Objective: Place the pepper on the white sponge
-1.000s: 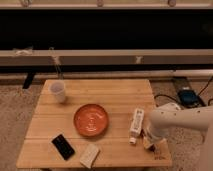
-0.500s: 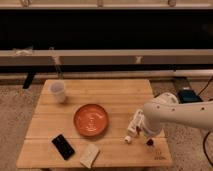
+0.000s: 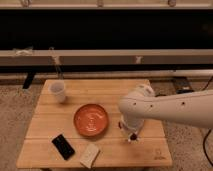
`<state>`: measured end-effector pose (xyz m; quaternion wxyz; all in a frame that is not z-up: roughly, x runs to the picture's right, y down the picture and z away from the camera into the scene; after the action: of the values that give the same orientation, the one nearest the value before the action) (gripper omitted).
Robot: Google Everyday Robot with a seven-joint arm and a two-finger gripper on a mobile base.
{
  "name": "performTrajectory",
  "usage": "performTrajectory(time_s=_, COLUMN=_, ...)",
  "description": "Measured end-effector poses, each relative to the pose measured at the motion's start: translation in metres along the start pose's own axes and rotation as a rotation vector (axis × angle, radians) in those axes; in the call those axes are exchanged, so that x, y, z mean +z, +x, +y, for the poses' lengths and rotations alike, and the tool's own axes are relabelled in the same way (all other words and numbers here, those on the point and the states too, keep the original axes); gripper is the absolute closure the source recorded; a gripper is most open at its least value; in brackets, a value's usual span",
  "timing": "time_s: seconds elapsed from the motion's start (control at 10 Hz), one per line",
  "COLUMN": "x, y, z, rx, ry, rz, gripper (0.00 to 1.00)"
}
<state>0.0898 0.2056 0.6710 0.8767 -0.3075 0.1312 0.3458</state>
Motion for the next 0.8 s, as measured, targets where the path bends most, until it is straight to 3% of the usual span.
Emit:
performTrajectory(time_s=0.5, x=0.003, y=-0.095, z=0.072, rx=-0.207, ry=-0.009, rz=-0.095, gripper=1.00)
performTrajectory(time_s=0.8, x=0.014, y=-0.112, z=0.111, rx=-0.286, ry=-0.043, rz=-0.137, gripper=1.00)
